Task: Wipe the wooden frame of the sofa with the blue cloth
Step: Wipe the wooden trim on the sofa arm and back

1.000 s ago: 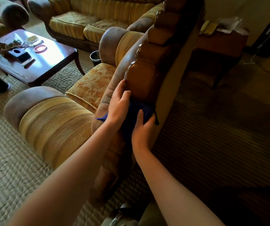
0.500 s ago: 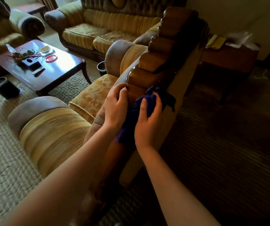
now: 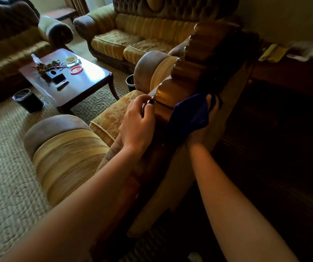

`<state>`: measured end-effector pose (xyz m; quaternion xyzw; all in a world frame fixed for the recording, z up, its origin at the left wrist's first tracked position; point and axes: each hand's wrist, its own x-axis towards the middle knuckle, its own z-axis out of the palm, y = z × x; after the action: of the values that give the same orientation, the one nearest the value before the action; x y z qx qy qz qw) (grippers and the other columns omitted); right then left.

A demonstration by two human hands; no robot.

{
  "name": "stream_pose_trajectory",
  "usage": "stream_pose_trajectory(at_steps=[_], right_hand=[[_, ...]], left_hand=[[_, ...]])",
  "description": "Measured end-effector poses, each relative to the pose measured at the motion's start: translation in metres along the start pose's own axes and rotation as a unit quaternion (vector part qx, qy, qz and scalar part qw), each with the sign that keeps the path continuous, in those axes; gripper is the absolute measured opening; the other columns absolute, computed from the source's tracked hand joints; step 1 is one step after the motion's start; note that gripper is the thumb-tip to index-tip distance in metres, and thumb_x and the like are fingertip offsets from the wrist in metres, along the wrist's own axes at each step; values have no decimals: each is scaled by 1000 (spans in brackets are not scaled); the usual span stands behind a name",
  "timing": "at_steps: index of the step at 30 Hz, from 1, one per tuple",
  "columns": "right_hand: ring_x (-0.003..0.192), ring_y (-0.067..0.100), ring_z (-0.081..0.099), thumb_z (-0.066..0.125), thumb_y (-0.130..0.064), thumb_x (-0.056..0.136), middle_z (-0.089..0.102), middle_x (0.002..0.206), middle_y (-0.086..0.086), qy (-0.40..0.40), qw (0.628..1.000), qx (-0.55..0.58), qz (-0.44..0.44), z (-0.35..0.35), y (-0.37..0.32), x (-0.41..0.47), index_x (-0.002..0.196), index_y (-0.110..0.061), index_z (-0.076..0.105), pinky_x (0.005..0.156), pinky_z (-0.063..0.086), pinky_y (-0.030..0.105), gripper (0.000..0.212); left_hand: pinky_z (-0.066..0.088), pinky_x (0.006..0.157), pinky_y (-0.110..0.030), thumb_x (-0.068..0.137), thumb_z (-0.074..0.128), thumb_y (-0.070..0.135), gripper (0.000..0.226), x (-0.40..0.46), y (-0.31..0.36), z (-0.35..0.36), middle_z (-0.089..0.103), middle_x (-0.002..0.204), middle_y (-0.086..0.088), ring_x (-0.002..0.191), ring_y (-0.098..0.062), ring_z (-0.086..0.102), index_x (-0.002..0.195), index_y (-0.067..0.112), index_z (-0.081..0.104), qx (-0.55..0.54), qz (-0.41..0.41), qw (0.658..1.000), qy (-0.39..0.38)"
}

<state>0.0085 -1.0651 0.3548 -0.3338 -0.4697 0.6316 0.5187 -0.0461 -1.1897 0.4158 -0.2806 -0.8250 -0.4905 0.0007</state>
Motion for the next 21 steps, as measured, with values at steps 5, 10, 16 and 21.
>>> stream_pose_trajectory(at_steps=[5,10,16,21], right_hand=[[112,-8,51,42,-11,101,47,130,-10,-53,998,-14,-17,-11,14,-76,142,-18,28,95,46,22,45],[138,17,29,38,-43,98,34,148,12,-60,969,-155,-182,13,-21,-93,139,-19,35,114,25,27,47],[134,23,34,43,-34,92,37,145,15,-60,958,-193,-205,28,-45,-11,131,-9,52,111,29,39,47],[133,22,33,42,-30,96,35,145,13,-46,961,-183,-200,19,-41,1,132,-13,50,108,35,47,41]], left_hand=[[39,81,-29,84,33,38,46,-3,2,1,61,116,4,101,-7,53,120,24,58,-5,8,1000,0],[46,82,-33,83,35,36,43,5,-2,1,63,114,1,104,-16,57,115,22,60,-33,-1,999,-12],[48,91,-48,86,38,34,42,2,-10,1,64,110,0,104,-16,59,115,18,63,-68,-13,998,3],[49,89,-49,85,35,42,46,1,-10,-1,64,111,2,105,-15,59,116,23,62,-65,-4,998,-1]])
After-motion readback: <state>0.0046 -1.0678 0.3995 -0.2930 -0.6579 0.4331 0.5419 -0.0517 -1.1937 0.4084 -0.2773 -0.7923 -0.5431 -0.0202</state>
